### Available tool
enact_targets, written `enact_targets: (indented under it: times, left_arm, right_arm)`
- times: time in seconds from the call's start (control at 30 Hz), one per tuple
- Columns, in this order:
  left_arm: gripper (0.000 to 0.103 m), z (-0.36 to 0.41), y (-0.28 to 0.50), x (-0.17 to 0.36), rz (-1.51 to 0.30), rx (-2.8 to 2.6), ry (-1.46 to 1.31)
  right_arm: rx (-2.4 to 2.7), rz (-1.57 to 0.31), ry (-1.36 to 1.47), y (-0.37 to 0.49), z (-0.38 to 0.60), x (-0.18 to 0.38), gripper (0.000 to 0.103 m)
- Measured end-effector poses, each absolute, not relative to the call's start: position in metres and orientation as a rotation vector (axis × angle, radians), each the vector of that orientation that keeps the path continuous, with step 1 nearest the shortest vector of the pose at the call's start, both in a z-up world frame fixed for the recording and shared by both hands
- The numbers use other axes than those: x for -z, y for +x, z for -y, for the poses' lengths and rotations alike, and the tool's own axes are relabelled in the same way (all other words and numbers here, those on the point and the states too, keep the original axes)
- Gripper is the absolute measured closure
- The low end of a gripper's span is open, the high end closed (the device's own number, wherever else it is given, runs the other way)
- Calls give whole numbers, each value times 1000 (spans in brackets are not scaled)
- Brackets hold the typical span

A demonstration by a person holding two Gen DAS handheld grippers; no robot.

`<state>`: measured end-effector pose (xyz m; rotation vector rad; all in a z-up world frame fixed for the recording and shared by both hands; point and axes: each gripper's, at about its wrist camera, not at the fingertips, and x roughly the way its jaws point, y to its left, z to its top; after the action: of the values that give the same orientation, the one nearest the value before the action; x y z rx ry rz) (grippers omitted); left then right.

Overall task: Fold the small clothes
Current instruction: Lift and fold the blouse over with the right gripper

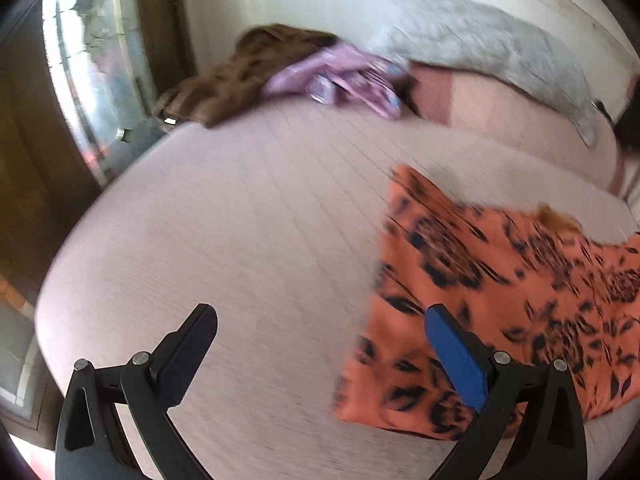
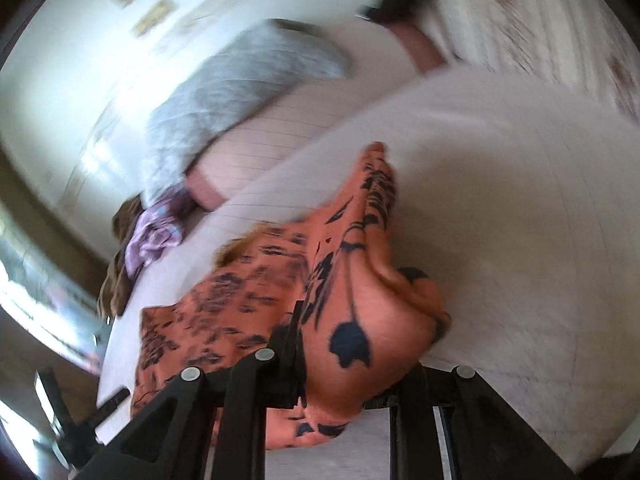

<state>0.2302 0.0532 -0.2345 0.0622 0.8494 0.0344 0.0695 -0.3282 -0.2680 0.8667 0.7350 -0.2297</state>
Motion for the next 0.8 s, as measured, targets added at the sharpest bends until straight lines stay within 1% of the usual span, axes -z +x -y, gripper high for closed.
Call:
enact_targets:
  times: [0.07,0.2,0.3,0.4,0.47,0.5,0.53,0.57,0.6,0.7,0.8]
  left_arm:
    - [0,-73,235,229,-829,-112,64]
    - [0,-113,238,221,-790,-247,32]
    - [0,-137,238,217,-764,-309,5]
    - [0,-155,245,222,-775,-358,2]
    - [0,-165,249,226,-796,-378,-28]
    - [0,-167,250,228,-802,-382,-42]
    - [0,-170,251,228,-807,-379,-55]
    - [0,-170,251,228,-808,-371,-66]
    - [0,-168,251,228,-805,-362,-72]
    - [0,-157,251,226,-788,-296,-77]
    - [0,-138,246,218,-753,-200,-74]
  right_arm:
    - [161,-729,829,87,310,244,83]
    - [50,-739,779,119,260,215,83]
    - [-45,-736,794,144,216,206,83]
    - [-149,-772,832,167,166,211,83]
    - [-224,-842,843,183,129,224,76]
    - [-277,-897,857,192,108,236,65]
    - [-332,-955,882,197,90,248,45]
    - [-402,-1022,911,202,70,262,37]
    - [-424,-1036,915,199,62,268,31]
    - [-522,-984,940,186,63,266,26]
    - [-624,-949,942,161,85,255,25]
